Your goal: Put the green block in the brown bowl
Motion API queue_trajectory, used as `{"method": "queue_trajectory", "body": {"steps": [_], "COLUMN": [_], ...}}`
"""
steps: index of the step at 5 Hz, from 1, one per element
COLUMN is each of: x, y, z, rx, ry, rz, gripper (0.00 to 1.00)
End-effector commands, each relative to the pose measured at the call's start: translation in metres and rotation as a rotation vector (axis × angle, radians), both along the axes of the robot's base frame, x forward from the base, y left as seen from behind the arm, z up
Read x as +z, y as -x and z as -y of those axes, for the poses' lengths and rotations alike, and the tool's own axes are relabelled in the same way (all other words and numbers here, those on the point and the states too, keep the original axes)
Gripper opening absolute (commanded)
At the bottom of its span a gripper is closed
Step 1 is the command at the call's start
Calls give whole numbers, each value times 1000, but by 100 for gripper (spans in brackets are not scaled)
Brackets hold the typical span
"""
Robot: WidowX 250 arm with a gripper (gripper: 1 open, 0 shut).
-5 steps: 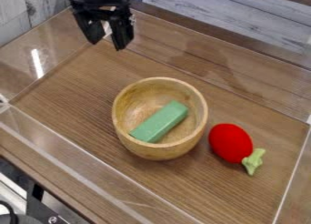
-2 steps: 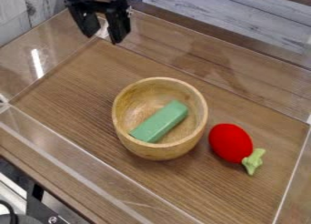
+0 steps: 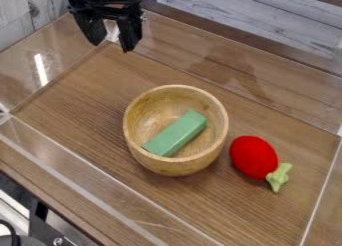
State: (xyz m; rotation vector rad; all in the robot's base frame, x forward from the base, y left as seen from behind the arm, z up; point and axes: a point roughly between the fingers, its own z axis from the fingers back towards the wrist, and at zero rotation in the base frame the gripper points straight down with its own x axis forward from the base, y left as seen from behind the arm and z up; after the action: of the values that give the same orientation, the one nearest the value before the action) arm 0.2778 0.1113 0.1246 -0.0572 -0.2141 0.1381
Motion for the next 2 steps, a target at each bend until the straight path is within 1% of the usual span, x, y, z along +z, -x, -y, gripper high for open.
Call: {"method": "queue_trajectory", "body": {"steps": [1, 2], "x": [-1, -15], "y": [-12, -20], "z": [1, -1], "rx": [23, 39], "ry": [-40, -49], "rz": [54, 59], "gripper": [100, 100]}}
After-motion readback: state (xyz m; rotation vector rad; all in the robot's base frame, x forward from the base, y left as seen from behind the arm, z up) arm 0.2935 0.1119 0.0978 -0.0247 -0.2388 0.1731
